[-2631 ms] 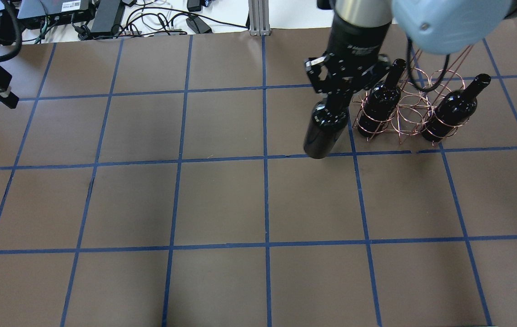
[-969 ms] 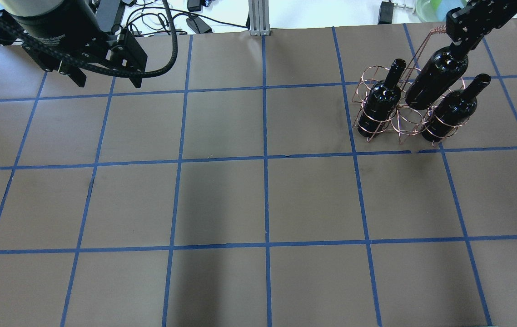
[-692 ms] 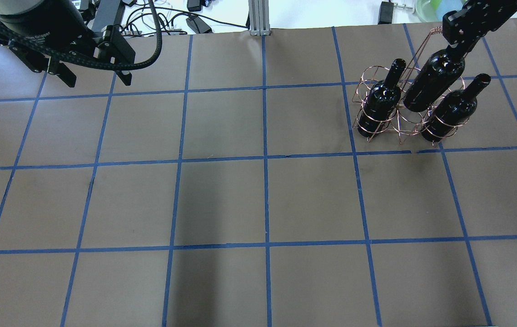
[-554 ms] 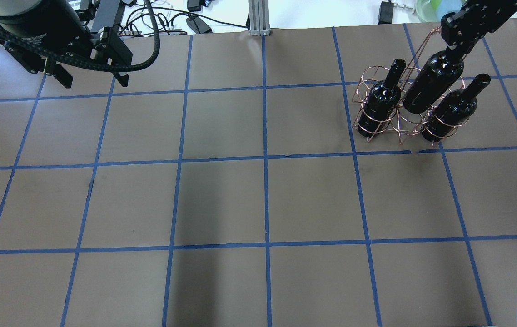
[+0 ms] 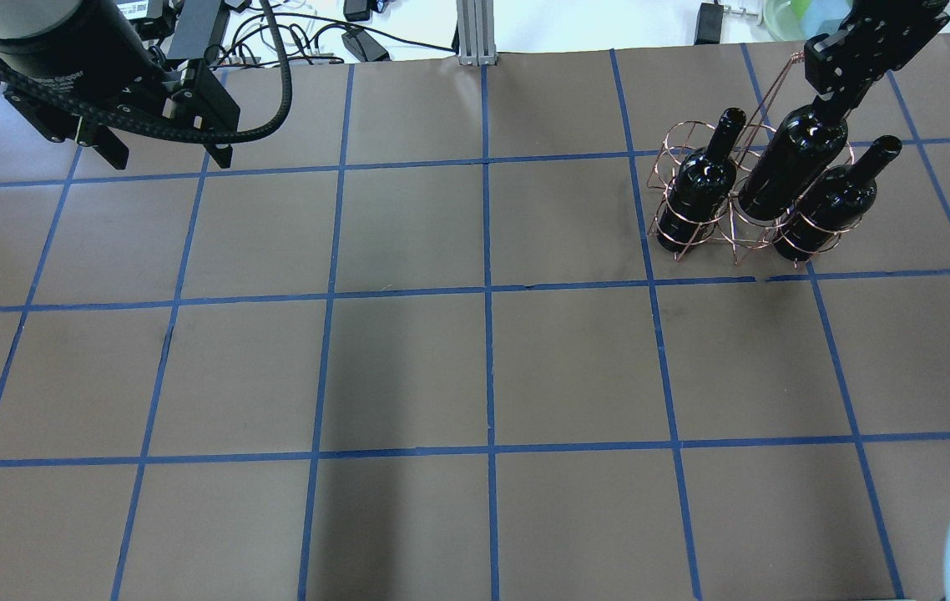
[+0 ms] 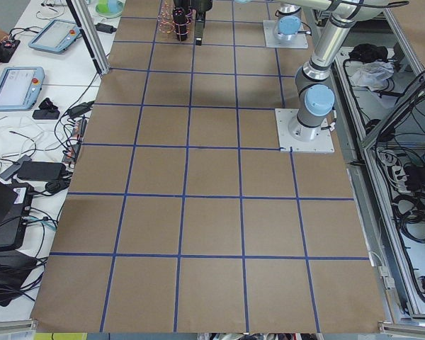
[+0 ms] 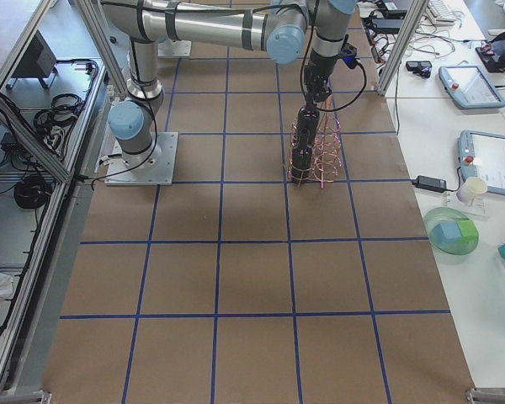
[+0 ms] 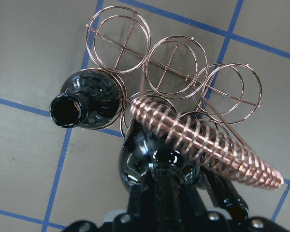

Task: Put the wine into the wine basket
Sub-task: 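Lower the bottle into the empty basket slot beside the other bottles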

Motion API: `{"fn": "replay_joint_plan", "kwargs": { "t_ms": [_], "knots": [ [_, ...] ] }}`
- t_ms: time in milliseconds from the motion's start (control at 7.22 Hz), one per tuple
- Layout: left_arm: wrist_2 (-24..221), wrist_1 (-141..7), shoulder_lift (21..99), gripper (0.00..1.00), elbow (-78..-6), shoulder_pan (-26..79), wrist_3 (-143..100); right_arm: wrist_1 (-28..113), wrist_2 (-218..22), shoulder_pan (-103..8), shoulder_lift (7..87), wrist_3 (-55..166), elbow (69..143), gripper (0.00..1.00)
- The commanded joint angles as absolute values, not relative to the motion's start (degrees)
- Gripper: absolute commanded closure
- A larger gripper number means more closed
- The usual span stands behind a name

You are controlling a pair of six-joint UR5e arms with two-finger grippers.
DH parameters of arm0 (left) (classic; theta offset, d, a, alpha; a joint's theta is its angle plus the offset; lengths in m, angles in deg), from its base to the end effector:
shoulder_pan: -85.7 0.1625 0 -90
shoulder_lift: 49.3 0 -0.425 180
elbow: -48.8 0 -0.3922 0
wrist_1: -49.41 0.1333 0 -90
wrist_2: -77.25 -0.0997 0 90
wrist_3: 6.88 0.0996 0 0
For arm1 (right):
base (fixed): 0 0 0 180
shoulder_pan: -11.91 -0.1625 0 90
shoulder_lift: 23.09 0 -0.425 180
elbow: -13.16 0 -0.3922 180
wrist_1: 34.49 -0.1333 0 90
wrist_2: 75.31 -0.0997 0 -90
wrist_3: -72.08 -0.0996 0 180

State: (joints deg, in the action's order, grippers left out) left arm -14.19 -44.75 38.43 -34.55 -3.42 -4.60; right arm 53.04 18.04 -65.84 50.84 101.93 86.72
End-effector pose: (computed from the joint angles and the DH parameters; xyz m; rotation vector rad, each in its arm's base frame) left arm -0.1234 -0.4802 0.5570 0.0364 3.1113 -0.1282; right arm -0.0040 -0.6191 0.4704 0.4757 -3.0623 -0.0856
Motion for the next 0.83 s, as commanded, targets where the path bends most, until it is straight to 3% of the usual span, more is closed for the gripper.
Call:
{"fn": "replay_joint_plan", "kwargs": {
  "t_ms": [0,692],
  "knots": [
    [-14.2,-44.8,38.3,0.00,-34.6,-3.4,-4.6,53.5,18.1,-65.8,49.9,102.7,86.7,1.00],
    [-14.2,-44.8,37.9,0.00,-35.5,-3.4,-4.6,54.8,17.4,-65.9,47.8,102.8,87.2,1.00]
  ]
}}
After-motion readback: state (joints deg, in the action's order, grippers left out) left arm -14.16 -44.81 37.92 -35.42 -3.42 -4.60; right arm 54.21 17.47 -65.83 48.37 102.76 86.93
